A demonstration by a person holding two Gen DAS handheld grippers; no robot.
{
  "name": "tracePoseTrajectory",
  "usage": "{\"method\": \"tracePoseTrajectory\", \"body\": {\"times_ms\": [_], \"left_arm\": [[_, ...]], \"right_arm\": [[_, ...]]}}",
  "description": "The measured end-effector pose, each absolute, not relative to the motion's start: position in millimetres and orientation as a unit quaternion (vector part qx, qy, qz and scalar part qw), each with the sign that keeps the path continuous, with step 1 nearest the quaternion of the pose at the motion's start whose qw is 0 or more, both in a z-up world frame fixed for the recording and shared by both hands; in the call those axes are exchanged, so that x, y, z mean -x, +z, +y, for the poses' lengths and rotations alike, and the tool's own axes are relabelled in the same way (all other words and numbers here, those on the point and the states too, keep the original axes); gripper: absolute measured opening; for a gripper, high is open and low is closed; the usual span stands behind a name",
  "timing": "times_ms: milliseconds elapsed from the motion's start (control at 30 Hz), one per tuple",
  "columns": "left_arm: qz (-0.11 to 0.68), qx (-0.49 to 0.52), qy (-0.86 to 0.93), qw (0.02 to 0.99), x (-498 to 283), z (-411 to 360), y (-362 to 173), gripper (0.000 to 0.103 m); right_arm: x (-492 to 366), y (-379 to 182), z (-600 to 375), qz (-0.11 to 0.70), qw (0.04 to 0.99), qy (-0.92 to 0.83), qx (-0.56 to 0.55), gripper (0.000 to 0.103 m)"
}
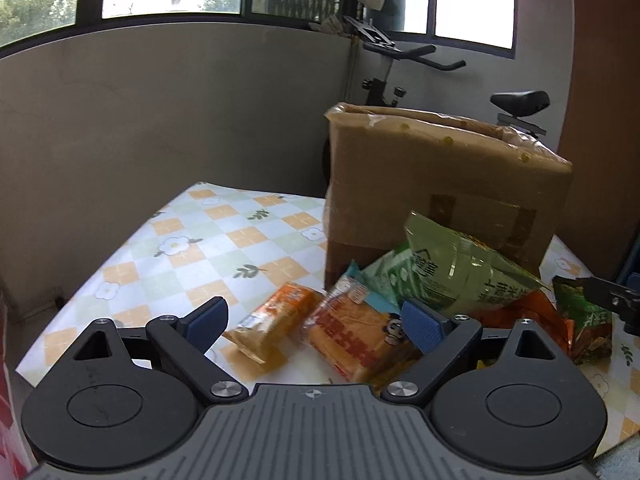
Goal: Organize snacks
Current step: 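Move both tools down toward the snack pile beside the box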
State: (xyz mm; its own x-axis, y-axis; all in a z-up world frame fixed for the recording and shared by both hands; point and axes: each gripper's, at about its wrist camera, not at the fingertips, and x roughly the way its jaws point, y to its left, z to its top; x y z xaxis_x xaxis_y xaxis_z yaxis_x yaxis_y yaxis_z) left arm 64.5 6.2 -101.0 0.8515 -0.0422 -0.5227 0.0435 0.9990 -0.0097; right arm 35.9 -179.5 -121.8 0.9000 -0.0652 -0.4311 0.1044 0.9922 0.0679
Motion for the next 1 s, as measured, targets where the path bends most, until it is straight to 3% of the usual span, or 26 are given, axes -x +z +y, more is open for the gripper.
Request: {"method": "tracePoseTrajectory", "body": {"times_ms": [233,833,1000], "left_arm": [[0.31,-0.018,-0.063,0.948,-70.4,-25.6,-130.8,0.095],[0.383,0.097,-0.116,0.911,-100.3,-55.5,-183.3,0.095],[0.387,0.116,-0.114,0.908,-104.9,-53.7,-194.2,0.099]], "right_arm": [[-43.4,-148.5,-174.7,0.247,0.968,-0.042,-0.017,0.103],[-47.9,-166.7,-200.1,0.264,0.961,-0.081,-0.035,0.103],[-49.1,-172.3,-200.5,0.269,0.959,-0.078,-0.039,0.103]]}}
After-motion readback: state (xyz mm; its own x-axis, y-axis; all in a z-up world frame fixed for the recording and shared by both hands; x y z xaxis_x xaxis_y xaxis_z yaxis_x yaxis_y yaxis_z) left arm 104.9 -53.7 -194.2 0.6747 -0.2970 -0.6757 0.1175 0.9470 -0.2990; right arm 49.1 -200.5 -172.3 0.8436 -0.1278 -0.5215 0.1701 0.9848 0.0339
